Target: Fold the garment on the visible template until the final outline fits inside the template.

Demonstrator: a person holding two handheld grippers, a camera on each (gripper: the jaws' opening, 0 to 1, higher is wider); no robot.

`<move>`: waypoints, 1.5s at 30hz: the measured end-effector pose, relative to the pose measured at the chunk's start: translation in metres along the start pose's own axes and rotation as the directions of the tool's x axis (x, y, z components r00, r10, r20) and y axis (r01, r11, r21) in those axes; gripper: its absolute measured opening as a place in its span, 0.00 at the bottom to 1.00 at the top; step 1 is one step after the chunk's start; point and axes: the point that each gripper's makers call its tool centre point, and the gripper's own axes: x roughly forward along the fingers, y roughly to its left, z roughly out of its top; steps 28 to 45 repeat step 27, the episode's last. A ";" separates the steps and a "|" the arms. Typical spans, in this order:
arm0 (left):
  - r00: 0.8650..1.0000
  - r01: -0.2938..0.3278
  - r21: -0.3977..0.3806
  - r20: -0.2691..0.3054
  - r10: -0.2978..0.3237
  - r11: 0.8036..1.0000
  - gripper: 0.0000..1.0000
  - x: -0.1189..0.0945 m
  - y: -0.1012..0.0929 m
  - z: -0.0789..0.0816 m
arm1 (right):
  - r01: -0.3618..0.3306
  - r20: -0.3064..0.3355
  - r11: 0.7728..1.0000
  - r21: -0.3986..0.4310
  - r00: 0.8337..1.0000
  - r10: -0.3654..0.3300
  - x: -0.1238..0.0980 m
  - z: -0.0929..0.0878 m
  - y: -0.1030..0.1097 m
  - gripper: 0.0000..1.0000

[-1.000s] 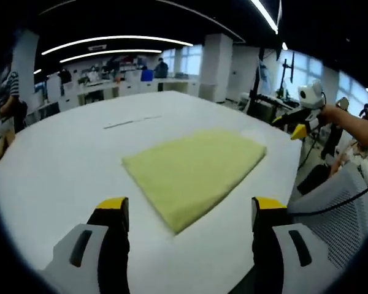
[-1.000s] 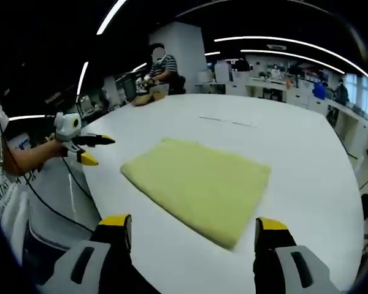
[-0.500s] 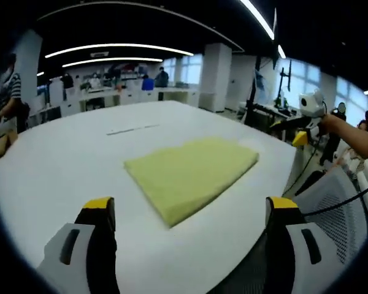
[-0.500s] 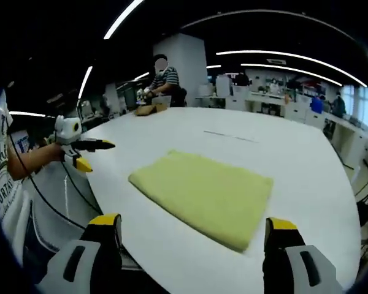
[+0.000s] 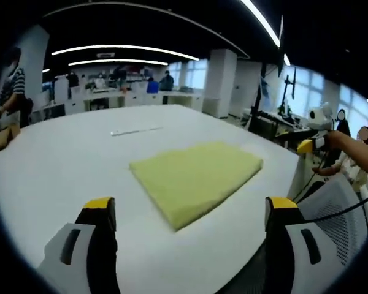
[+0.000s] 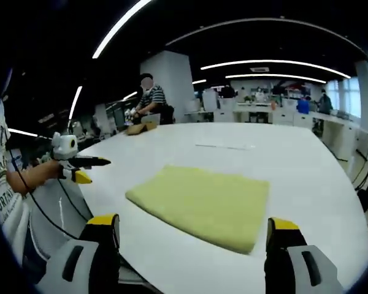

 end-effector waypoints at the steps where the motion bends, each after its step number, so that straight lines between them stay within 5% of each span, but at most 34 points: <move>1: 1.000 -0.003 -0.001 -0.005 0.003 1.000 0.98 0.000 0.001 -0.001 | 0.002 0.000 1.000 0.002 1.000 -0.002 0.000 0.001 0.000 0.99; 14: 0.999 -0.040 -0.013 -0.003 0.040 0.999 0.97 -0.006 0.013 -0.002 | 0.015 -0.020 1.000 -0.011 1.000 -0.015 0.002 -0.002 -0.002 0.98; 45: 0.999 -0.040 -0.039 -0.008 0.039 0.998 0.96 -0.005 0.007 -0.004 | 0.045 -0.023 0.999 -0.006 0.999 -0.046 -0.001 -0.007 -0.009 0.95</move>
